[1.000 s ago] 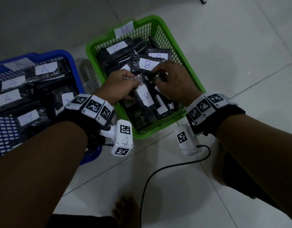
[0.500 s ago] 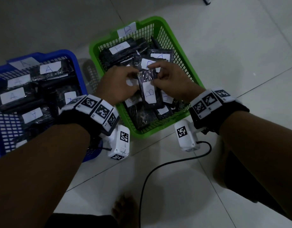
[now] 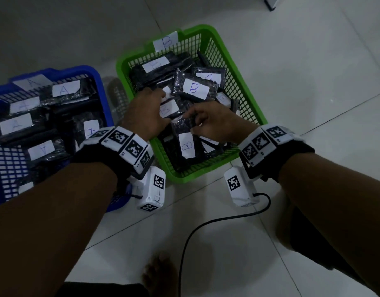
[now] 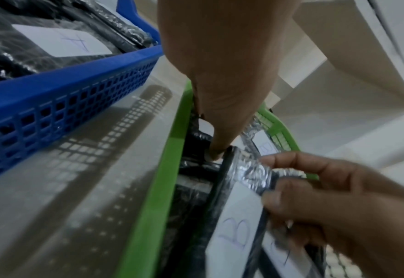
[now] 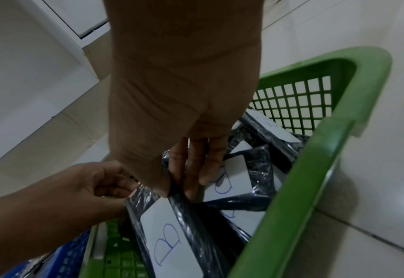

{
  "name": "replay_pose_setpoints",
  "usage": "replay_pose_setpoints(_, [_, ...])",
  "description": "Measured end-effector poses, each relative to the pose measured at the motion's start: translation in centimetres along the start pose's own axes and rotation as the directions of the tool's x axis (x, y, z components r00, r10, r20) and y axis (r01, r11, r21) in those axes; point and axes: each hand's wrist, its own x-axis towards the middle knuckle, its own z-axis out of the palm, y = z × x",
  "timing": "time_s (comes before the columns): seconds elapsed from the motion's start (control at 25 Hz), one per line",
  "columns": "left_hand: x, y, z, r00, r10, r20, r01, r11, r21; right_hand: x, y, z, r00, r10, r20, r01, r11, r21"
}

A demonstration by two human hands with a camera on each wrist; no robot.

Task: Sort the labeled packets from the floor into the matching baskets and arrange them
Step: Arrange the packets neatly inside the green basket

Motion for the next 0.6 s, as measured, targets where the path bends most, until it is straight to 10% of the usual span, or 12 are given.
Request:
replay_pose_setpoints(0.32, [0.1, 0.6, -2.4, 0.974, -0.215, 0.066, 0.222, 0.881, -0.418, 0.5, -1.3, 0.8, 0.993, 0.084, 0.078, -0.100, 0.966, 0.238])
replay_pose_setpoints(0.6, [0.3, 0.5, -2.9, 0.952, -0.231, 0.200, 0.296, 0.862, -0.412, 1.4, -1.7, 1.2, 0.979, 0.122, 0.162, -0.139, 0.985, 0.102])
